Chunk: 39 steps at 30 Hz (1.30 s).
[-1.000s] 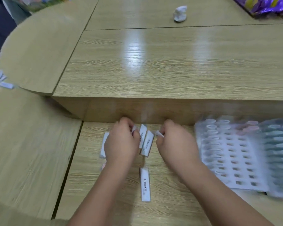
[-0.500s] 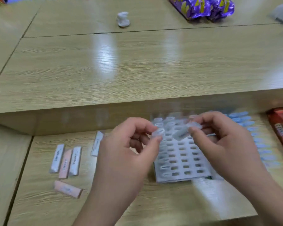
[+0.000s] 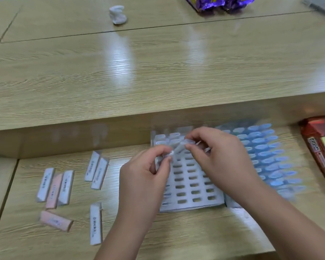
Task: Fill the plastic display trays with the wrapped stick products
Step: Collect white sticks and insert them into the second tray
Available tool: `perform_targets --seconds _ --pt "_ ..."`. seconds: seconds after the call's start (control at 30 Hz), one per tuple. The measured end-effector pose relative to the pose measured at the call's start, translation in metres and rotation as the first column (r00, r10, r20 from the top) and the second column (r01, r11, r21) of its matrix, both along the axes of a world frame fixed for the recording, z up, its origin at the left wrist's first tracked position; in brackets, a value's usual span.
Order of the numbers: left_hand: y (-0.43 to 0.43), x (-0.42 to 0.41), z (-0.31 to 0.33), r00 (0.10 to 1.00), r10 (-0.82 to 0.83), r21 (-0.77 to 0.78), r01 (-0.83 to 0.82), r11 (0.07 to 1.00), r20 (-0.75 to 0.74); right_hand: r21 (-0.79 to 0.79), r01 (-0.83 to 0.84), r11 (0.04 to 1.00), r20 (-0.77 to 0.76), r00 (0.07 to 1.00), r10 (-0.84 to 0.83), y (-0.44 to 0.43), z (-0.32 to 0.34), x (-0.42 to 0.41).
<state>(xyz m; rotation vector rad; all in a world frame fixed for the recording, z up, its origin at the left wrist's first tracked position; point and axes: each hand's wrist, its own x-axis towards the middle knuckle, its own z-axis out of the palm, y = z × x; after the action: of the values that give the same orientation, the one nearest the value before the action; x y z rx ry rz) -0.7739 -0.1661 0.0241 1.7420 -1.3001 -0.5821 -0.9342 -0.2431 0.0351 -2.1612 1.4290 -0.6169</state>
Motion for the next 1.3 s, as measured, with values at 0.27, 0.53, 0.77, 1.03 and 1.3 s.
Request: perform_targets --seconds 0.27,0.53,0.77,1.03,1.3 --pt "-0.007 -0.011 -0.002 0.992 0.007 -0.025 -0.004 1.0 0.122 -0.08 -0.056 0.995 -0.052 0.997 0.052 -0.002 -0.001 -0.006" --pt "-0.009 -0.008 -0.001 0.897 -0.106 0.058 0.089 0.994 0.428 -0.234 -0.205 0.95 -0.124 0.976 0.18 0.0 -0.003 0.0" --pt "-0.006 -0.011 -0.005 0.873 -0.06 0.007 0.065 0.998 0.485 -0.337 -0.187 0.923 -0.155 0.978 0.141 -0.005 -0.008 -0.003" --pt "-0.008 -0.01 -0.003 0.926 -0.033 0.049 0.016 0.999 0.377 -0.289 -0.251 0.924 -0.219 0.957 0.192 -0.001 -0.015 -0.001" --pt "-0.008 -0.01 -0.002 0.906 -0.035 0.018 0.031 0.999 0.422 -0.311 -0.271 0.911 -0.231 0.951 0.204 0.001 -0.016 0.003"
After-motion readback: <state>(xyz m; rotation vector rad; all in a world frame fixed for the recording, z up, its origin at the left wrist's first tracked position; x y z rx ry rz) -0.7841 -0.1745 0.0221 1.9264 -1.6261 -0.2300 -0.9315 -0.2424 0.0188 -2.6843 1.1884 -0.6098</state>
